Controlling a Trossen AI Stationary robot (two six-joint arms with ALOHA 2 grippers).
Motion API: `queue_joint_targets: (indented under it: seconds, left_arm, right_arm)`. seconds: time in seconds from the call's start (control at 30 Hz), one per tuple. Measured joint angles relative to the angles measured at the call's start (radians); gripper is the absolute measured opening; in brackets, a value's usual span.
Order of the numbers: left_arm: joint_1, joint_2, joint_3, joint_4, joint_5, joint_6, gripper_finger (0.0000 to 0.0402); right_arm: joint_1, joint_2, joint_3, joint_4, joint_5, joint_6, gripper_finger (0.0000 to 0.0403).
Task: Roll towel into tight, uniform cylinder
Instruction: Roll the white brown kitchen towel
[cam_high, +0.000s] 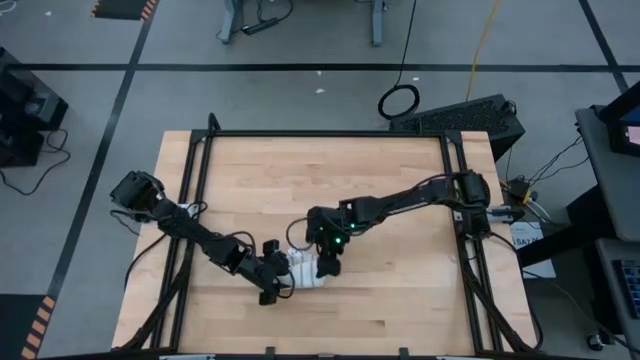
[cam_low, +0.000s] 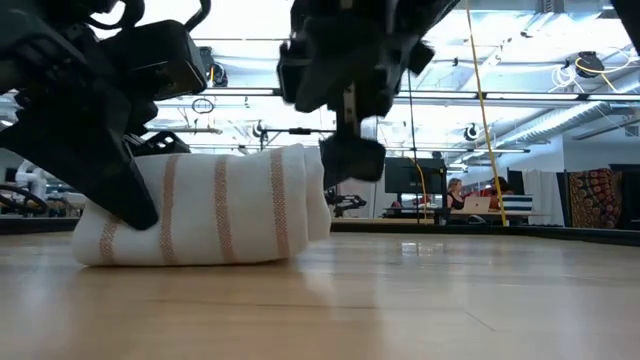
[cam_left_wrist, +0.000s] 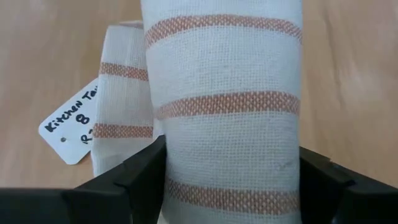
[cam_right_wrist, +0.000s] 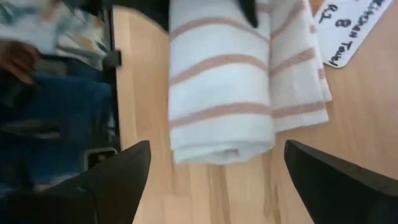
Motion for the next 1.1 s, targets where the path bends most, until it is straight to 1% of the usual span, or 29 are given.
queue_joint_targets:
  seconds: [0.1,0.17,0.23,0.37,0.5,0.57,0.63,0.87,1.0,1.1]
  left_arm:
    - [0.016,-0.001,0.0,0.003,0.068,0.003,0.0267]
    - [0.029,-0.001,0.0,0.005,0.12,0.01,0.0267]
    - [0.041,-0.002,0.001,0.005,0.171,0.023,0.0267]
    - [0.066,-0.002,0.001,0.006,0.258,0.027,0.0266]
    - [0.107,-0.002,0.001,0.006,0.346,0.026,0.0266]
    - [0.127,-0.001,0.001,0.006,0.395,0.023,0.0266]
    - [0.149,-0.001,0.0,0.005,0.438,0.017,0.0266]
    - [0.226,0.0,0.0,-0.001,0.568,-0.027,0.0266]
    - [0.257,0.001,-0.001,-0.004,0.62,-0.057,0.0266]
    - [0.272,0.001,-0.002,-0.007,0.646,-0.092,0.0266]
  right_arm:
    - [0.055,-0.03,0.0,-0.009,0.102,-0.074,0.0357]
    - [0.101,-0.044,0.0,-0.001,0.204,-0.109,0.0349]
    - [0.145,-0.046,0.0,0.003,0.309,-0.111,0.034]
    - [0.224,-0.046,0.0,0.038,0.442,-0.099,0.033]
    - [0.289,-0.045,0.0,0.084,0.627,-0.121,0.0326]
    - [0.308,-0.045,0.0,0.11,0.691,-0.124,0.0327]
    - [0.317,-0.045,0.0,0.12,0.708,-0.124,0.033]
    - [0.323,-0.005,0.0,0.158,0.716,-0.091,0.0331]
    - [0.322,0.009,0.0,0.167,0.814,-0.089,0.0329]
    - [0.321,0.017,0.0,0.172,0.833,-0.088,0.0326]
